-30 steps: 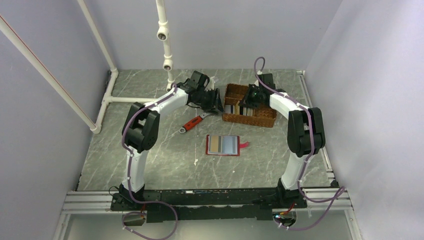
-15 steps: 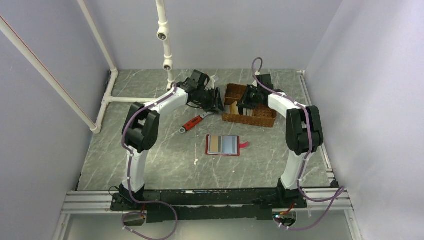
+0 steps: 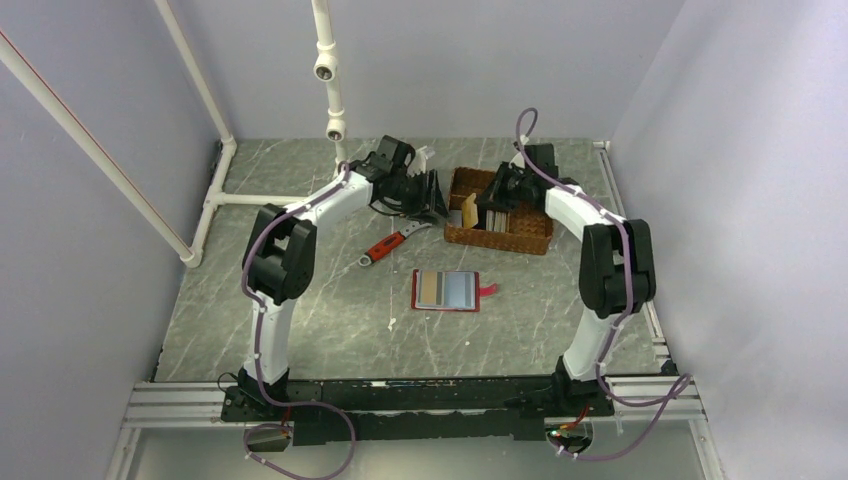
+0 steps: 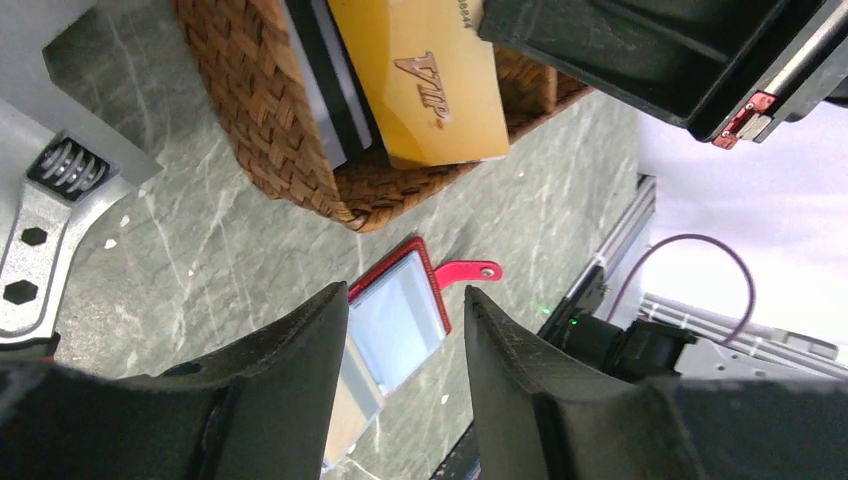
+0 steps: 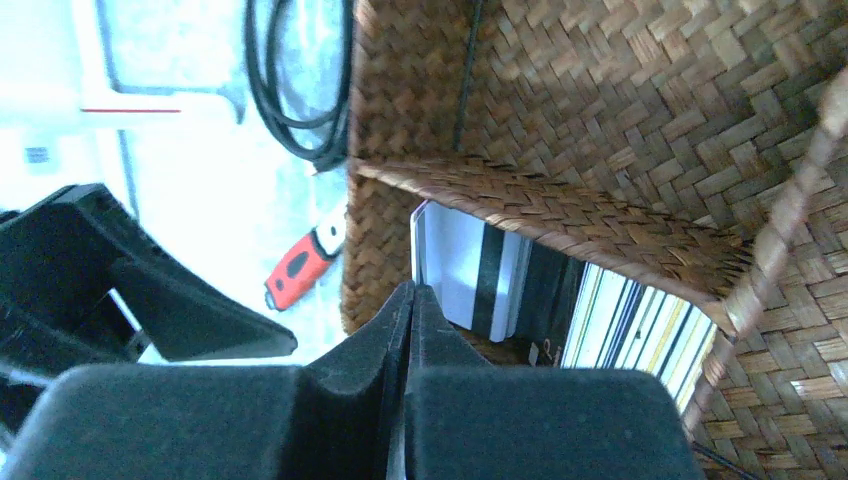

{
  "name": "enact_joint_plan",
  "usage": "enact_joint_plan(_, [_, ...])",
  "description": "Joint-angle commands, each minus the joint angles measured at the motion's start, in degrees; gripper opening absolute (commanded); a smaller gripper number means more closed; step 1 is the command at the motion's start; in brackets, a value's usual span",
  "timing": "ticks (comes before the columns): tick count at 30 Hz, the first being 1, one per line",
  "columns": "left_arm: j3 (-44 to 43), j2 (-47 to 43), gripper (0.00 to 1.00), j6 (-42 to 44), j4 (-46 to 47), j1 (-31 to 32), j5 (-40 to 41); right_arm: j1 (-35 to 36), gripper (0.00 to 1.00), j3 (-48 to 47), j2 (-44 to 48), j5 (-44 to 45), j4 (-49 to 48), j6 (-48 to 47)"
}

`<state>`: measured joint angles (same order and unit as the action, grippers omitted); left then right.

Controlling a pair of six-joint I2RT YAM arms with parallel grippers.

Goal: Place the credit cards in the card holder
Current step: Pick up the credit card from the storage box, then insert the credit card into the card slot.

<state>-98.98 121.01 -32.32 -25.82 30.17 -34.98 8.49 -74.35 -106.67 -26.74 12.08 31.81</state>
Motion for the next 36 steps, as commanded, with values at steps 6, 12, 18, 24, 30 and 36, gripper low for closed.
enact_joint_plan(6, [-5.25,0.57,0.58,-8.46,11.21,-1.61,-9.10,-5.21,0.00,6.03,7.19,-9.68,-11.46,5.92])
enact_joint_plan(12, [-8.62,5.78,0.69,-11.91,16.87,-1.61,-9.73,-7.68,0.00,8.67,8.10,-14.87,-16.86,10.20])
enact_joint_plan(18, [-12.94,11.74,0.77,-16.03,18.84,-1.52,-11.80,-10.42,0.00,10.78,9.12,-17.91,-21.06,14.12])
enact_joint_plan(24, [-15.18,14.31,0.77,-18.48,23.11,-1.20,-13.61,-11.43,0.00,12.23,10.72,-20.22,-25.49,17.93])
enact_joint_plan(30, [-15.44,15.93,0.76,-21.90,30.58,0.36,-16.51,-11.66,0.00,13.67,10.99,-22.61,-31.65,22.82])
enact_joint_plan(36, [-14.07,17.43,0.51,-29.86,44.46,0.41,-20.36,-11.61,0.00,14.49,10.64,-23.00,-32.71,22.76])
